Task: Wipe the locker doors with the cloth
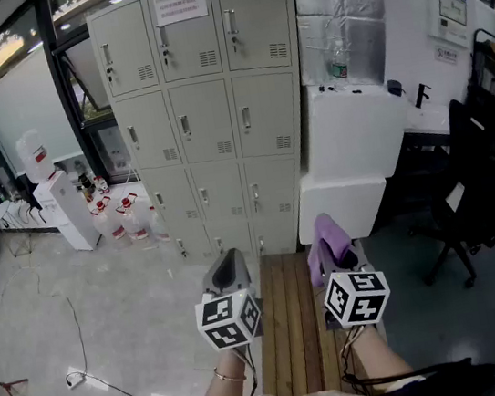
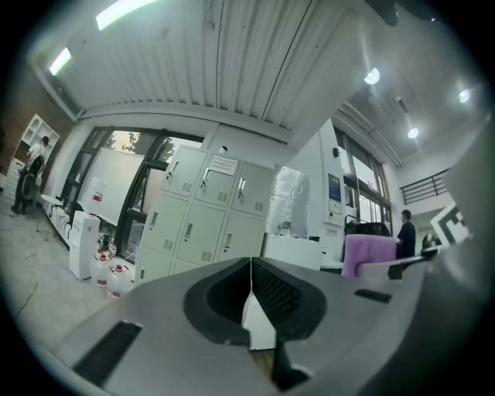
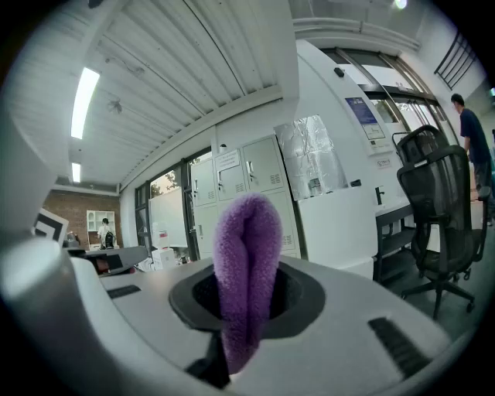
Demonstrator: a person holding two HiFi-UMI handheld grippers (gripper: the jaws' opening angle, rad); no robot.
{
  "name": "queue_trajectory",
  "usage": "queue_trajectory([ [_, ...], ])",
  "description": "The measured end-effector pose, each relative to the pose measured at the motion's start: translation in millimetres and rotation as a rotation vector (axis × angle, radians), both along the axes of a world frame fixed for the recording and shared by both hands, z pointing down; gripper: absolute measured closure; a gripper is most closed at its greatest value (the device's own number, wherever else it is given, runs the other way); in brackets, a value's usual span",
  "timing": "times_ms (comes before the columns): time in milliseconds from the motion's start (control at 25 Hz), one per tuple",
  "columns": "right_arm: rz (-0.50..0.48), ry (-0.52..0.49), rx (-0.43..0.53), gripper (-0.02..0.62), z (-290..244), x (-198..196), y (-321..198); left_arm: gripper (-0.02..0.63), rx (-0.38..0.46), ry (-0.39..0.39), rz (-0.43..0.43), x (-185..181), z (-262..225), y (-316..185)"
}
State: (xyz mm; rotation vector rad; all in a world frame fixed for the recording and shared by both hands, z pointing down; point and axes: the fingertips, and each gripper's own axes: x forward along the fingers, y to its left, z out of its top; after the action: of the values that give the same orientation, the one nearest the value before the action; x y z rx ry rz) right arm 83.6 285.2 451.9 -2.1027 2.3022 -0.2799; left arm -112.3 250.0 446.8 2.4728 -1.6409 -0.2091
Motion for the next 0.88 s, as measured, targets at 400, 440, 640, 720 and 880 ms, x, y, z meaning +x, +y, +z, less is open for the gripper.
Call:
queue_trajectory([
  [400, 0.001, 0.0, 0.009, 0.538, -3.0, -3.2, -0.5, 0.597, 0.011, 0.011, -0.023, -13.5, -5.1, -4.4],
  [440, -0.005, -0.005, 0.011, 0.538, -3.4, -5.3, -1.4, 0.597, 0.013, 0.01, -0.023, -14.8, -5.6, -5.0],
  [640, -0.01, -0.027, 0.012, 0.534, -1.8, -12.1, -7.6, 0.597, 0.019, 0.009, -0.016, -21.2, -5.8, -8.0],
  [720, 0.001, -0.028, 0.006, 0.534, -0.2, -13.1, -9.6, 0.597, 0.019, 0.0, -0.005, -24.1, -5.8, -9.4],
  [880, 0.021, -0.04, -0.015, 0.534, 6.9, -13.1, -16.3, 0.597, 0.015, -0.013, -0.001, -32.0, -4.0, -17.6],
])
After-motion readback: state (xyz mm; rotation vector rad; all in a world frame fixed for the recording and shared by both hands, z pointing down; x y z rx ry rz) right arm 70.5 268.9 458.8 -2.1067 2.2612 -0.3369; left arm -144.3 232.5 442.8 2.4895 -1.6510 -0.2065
